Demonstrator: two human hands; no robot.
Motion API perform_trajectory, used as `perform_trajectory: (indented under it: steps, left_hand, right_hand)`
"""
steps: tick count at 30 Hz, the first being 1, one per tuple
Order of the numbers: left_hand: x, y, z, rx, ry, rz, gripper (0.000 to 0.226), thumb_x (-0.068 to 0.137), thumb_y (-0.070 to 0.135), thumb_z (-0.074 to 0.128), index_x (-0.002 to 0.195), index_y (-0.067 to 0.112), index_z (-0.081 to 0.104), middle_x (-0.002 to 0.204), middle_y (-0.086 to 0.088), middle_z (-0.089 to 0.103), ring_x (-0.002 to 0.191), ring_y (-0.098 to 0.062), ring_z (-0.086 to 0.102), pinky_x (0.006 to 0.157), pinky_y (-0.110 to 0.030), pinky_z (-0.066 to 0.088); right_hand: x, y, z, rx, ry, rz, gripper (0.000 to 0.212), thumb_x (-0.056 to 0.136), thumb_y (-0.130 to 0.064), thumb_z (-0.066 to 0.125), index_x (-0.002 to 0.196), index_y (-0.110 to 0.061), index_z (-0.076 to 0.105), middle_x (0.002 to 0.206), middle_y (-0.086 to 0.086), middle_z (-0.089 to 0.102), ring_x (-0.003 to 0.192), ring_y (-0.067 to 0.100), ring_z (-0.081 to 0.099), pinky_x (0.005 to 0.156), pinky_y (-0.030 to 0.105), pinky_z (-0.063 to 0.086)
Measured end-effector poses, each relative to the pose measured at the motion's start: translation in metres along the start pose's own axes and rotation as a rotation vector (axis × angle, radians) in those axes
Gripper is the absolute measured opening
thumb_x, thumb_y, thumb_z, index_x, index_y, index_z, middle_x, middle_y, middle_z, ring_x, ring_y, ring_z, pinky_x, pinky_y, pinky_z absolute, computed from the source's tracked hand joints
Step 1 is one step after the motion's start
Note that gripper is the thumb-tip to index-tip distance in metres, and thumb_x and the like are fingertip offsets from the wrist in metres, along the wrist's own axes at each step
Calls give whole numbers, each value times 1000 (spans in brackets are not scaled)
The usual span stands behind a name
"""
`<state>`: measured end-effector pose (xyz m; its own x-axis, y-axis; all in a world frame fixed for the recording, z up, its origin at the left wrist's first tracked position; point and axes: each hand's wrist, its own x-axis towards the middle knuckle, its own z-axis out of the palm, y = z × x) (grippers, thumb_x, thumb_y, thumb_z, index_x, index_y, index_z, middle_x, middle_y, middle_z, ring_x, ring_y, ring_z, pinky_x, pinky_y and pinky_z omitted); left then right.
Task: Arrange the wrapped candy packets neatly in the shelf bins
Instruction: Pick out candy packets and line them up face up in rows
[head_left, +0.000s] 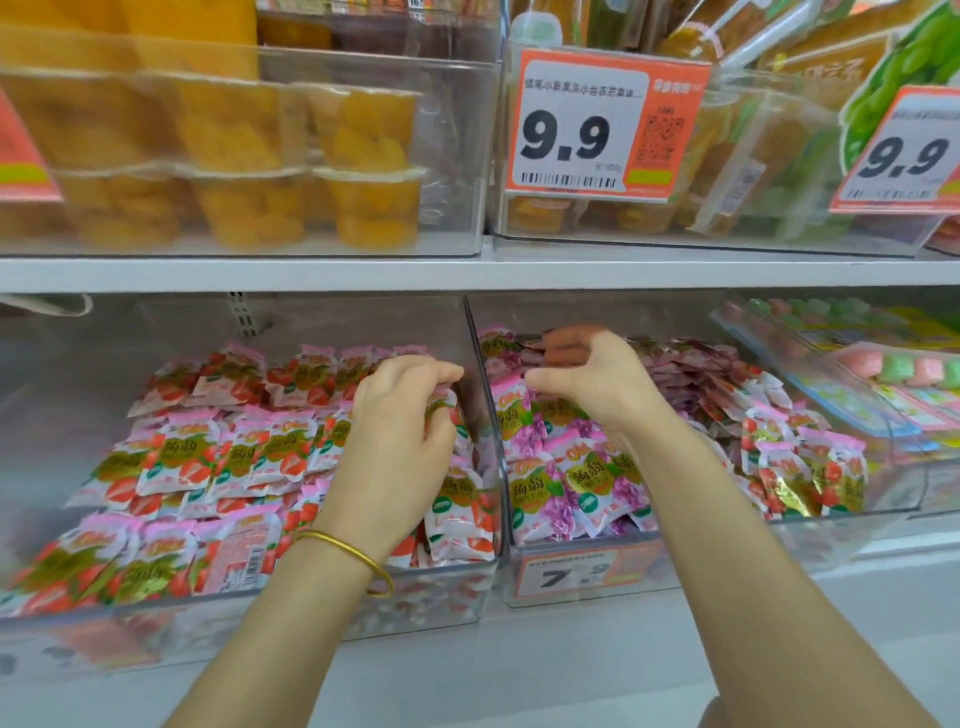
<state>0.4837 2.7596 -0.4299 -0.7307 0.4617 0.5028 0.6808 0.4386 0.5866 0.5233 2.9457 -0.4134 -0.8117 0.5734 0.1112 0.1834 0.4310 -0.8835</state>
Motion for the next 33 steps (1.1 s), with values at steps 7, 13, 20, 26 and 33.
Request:
perform_trajectory:
  steps: [7,13,20,26,33]
  left_hand:
    - [-1,-21,-27,75,33,-34,37,85,-3,47,113,18,61,113,8,48,117,-15,41,92,-13,24]
    - [-9,-58,-81,145,102,-94,37,79,-11,49,97,16,69,115,-2,58,113,-22,50,99,-32,37]
    - [-37,-100,-130,238,129,-231,40,78,-14,47,95,14,71,108,-1,59,111,-20,53,98,-25,35]
    - [-51,-124,-159,279,141,-291,45,75,-18,43,103,8,68,116,-10,59,113,-24,52,98,-25,34]
    - [-59,-134,-169,170,72,-341,49,79,-16,39,112,14,61,119,-2,52,91,-8,56,79,-16,40]
  right_hand:
    - [-4,3,6,-467,-12,-143,34,72,-24,80,100,-14,63,96,-1,62,91,18,57,79,31,47]
    - [-35,-38,19,-449,115,-368,21,76,-22,74,92,-20,60,93,-1,55,75,12,51,69,21,35]
    - [-82,-89,105,-217,-430,-499,18,82,-10,67,83,-27,62,81,-12,60,67,2,51,65,14,42]
    - [-70,-96,177,-523,-659,-523,19,87,-9,63,105,-13,67,95,-1,61,86,10,53,70,17,36]
    - [-66,-103,205,-862,-1094,-550,53,84,10,43,115,-26,66,91,-19,49,88,12,49,83,32,47]
